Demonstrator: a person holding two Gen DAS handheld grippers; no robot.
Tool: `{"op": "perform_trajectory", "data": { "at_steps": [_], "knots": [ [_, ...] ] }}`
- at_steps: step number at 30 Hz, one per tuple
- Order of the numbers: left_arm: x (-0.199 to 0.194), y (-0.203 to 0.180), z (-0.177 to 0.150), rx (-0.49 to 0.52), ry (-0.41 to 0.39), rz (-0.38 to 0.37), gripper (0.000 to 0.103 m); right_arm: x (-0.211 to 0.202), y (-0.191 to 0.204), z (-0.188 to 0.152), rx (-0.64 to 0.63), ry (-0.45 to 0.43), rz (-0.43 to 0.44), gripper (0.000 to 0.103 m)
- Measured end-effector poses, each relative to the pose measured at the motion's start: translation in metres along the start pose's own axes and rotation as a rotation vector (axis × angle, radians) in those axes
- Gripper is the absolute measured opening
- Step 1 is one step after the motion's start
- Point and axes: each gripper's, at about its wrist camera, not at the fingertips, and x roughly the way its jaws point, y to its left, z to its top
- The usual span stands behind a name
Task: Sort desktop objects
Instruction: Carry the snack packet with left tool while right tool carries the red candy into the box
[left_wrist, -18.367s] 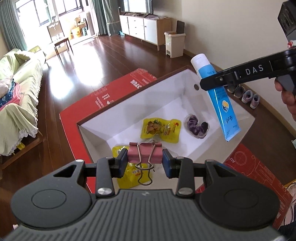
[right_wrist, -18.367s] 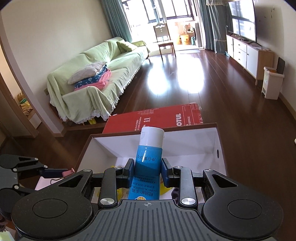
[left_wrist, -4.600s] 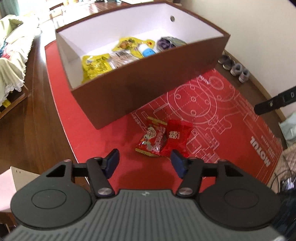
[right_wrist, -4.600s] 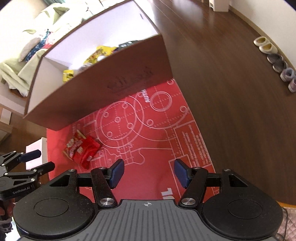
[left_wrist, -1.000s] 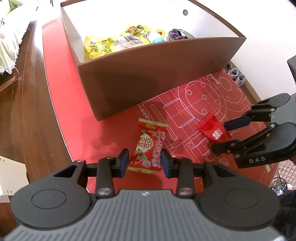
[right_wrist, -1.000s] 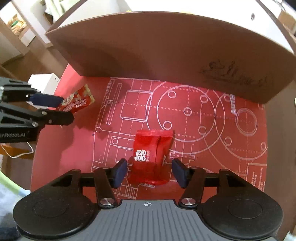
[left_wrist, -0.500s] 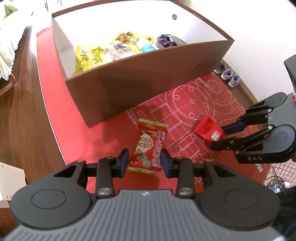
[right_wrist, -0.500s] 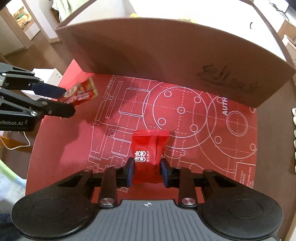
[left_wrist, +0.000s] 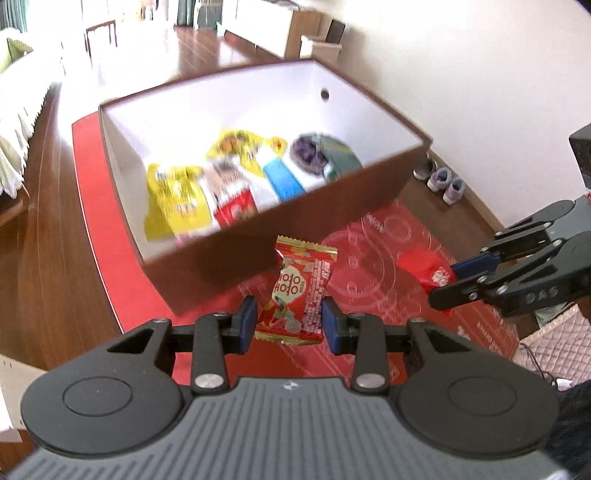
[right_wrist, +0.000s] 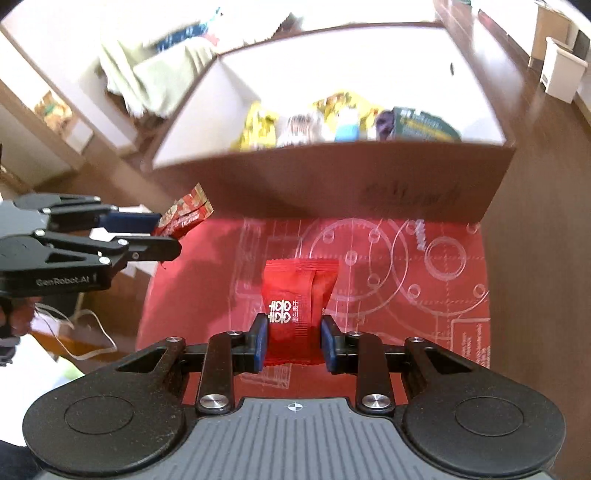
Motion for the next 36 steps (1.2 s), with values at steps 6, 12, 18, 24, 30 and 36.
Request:
{"op": "perform_trajectory", "data": {
  "at_steps": [6, 12, 18, 24, 30, 36],
  "knots": [
    [-0.014, 0.005, 0.031, 0.027, -0.055, 0.022, 0.032, -0.031, -0.006, 0.033, 0.017, -0.089, 0.032, 0.029],
    [-0.013, 0.013, 0.068, 0.072, -0.087, 0.061, 0.032, -0.048, -0.010, 0.073, 0.018, -0.173, 0.045, 0.029],
    [0.000, 0.019, 0.103, 0.089, -0.081, 0.106, 0.032, -0.039, -0.012, 0.108, 0.015, -0.203, 0.038, 0.029],
    [0.028, 0.021, 0.123, 0.092, -0.043, 0.138, 0.032, -0.008, -0.019, 0.135, 0.029, -0.186, 0.009, 0.029],
    [0.058, 0.033, 0.131, 0.092, -0.013, 0.170, 0.032, 0.021, -0.035, 0.156, 0.029, -0.170, -0.043, 0.029],
    [0.088, 0.050, 0.142, 0.065, 0.005, 0.194, 0.032, 0.047, -0.045, 0.175, -0.001, -0.162, -0.098, 0.029]
  ]
}}
